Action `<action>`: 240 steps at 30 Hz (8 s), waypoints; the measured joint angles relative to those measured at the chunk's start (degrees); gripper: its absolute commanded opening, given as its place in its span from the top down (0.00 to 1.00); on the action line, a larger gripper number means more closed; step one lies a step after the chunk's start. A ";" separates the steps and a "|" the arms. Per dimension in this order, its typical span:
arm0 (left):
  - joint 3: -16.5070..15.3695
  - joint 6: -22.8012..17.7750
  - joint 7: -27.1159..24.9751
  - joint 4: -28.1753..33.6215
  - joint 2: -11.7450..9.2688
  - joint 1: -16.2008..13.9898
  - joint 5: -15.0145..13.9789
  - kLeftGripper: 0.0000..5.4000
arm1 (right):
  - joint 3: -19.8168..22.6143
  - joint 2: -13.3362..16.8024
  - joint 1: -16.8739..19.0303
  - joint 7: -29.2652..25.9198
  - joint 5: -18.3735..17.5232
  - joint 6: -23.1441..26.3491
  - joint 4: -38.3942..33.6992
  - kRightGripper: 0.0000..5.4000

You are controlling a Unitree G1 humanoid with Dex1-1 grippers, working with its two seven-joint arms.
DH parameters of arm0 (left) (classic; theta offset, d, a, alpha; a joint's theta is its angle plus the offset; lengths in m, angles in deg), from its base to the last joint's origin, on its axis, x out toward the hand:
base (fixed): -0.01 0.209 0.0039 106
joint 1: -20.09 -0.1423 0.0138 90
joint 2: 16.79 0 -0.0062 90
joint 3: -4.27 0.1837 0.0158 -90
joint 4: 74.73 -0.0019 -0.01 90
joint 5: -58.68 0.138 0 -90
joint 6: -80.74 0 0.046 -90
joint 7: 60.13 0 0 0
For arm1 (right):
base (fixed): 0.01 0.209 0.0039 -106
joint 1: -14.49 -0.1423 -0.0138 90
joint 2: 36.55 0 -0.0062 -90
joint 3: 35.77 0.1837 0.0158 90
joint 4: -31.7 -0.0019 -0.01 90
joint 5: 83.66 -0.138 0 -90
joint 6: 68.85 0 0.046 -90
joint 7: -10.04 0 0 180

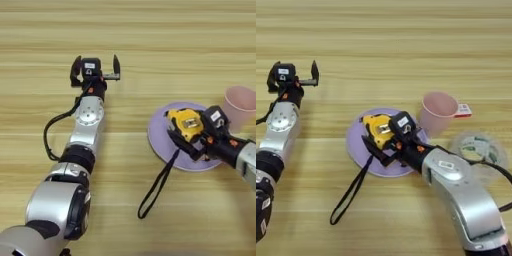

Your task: Move the objects on the table

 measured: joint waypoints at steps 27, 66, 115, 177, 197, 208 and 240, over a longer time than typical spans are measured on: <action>-0.06 -0.01 0.07 -0.94 -0.06 0.05 0.02 0.00 | 30.50 7.41 9.34 -1.98 -9.62 0.29 7.84 0.19; -0.11 0.01 -0.01 -1.27 -0.12 0.15 0.00 0.00 | 28.04 9.74 9.09 -2.21 -6.58 -8.98 18.86 0.19; -0.09 0.03 0.04 -1.59 -0.11 0.28 0.01 0.00 | 27.03 9.44 13.00 -3.39 -9.88 -11.12 -2.22 0.01; 0.03 0.06 0.11 -0.42 0.28 0.20 0.02 0.00 | -10.98 -9.36 -18.24 -7.04 -6.35 -1.94 37.74 0.01; 0.00 0.04 0.03 -0.27 0.28 0.19 0.02 0.00 | -16.89 -13.97 -14.03 -9.67 -9.03 3.17 32.26 0.01; 0.00 0.04 0.01 -0.27 0.28 0.19 0.02 0.00 | -19.14 -10.36 -12.68 -7.99 -1.97 -3.74 28.45 0.01; 0.00 0.01 -0.04 -0.27 0.28 0.19 0.02 0.00 | -9.78 -4.66 -13.50 -2.14 5.33 -9.40 24.76 0.01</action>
